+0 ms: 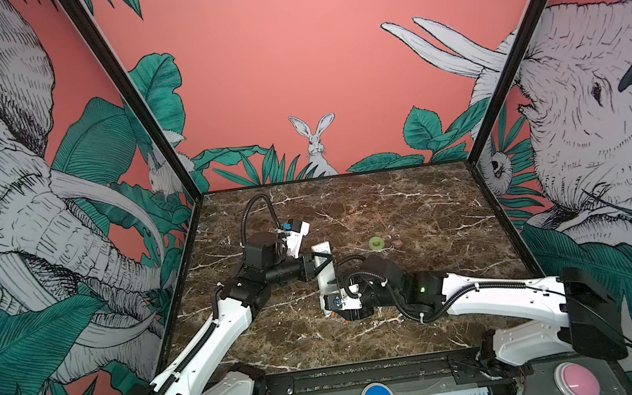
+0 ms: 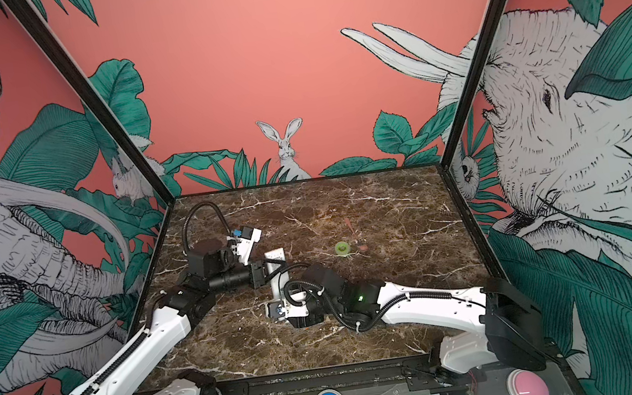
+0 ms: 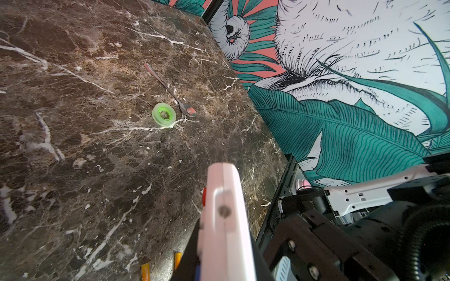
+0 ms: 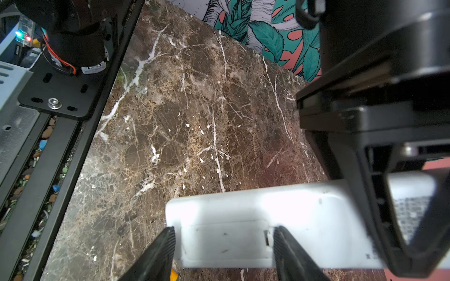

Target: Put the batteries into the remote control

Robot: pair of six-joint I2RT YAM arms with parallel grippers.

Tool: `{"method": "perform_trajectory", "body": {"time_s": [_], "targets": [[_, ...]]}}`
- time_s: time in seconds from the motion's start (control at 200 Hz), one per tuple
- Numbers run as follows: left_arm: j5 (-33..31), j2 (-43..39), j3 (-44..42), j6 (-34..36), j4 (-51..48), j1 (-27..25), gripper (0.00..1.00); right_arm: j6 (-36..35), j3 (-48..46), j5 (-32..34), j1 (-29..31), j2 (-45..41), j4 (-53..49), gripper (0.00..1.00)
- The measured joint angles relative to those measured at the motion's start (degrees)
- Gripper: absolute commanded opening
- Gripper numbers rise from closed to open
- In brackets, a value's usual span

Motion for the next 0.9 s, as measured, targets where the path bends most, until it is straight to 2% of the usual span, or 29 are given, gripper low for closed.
{"method": "perform_trajectory", "body": {"time_s": [0.31,0.585,0.9], "targets": [[-1.0,0.0,0.0,0.3,-0.3,0.1,0.00,0.2,0.2,-1.3,-0.4,1.2,0.3,0.64],[-1.6,0.0,0.0,0.7,-1.9,0.4,0.00,0.2,2.1,-3.5,-1.0,2.6,-1.5,0.54],[-0.6,0.0,0.0,0.7,-3.7,0.2,0.00,0.0,4.9,-4.3,-1.2,3.4,-5.7,0.35]]}}
